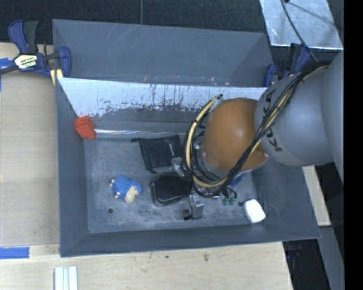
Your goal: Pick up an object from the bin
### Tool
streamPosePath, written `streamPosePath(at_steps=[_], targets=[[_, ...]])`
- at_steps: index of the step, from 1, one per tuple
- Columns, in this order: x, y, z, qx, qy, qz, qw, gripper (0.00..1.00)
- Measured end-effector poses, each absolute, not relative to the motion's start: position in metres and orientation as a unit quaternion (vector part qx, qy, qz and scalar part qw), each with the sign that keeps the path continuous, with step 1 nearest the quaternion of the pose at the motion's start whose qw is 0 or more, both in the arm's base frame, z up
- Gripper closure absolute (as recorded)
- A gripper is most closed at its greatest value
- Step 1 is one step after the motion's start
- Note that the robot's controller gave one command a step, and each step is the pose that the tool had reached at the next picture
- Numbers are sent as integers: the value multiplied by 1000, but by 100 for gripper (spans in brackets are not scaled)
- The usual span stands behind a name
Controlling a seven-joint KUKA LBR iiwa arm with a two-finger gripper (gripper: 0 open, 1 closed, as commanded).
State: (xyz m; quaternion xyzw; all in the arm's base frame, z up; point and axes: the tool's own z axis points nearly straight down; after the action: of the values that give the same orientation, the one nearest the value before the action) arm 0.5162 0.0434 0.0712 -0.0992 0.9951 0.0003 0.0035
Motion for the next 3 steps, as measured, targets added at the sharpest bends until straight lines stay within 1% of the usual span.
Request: streamPosePath(at_steps=[2, 3], targets=[[517, 43, 72, -96, 995, 1, 4, 0], [519, 43, 73, -95, 995, 1, 8, 100]])
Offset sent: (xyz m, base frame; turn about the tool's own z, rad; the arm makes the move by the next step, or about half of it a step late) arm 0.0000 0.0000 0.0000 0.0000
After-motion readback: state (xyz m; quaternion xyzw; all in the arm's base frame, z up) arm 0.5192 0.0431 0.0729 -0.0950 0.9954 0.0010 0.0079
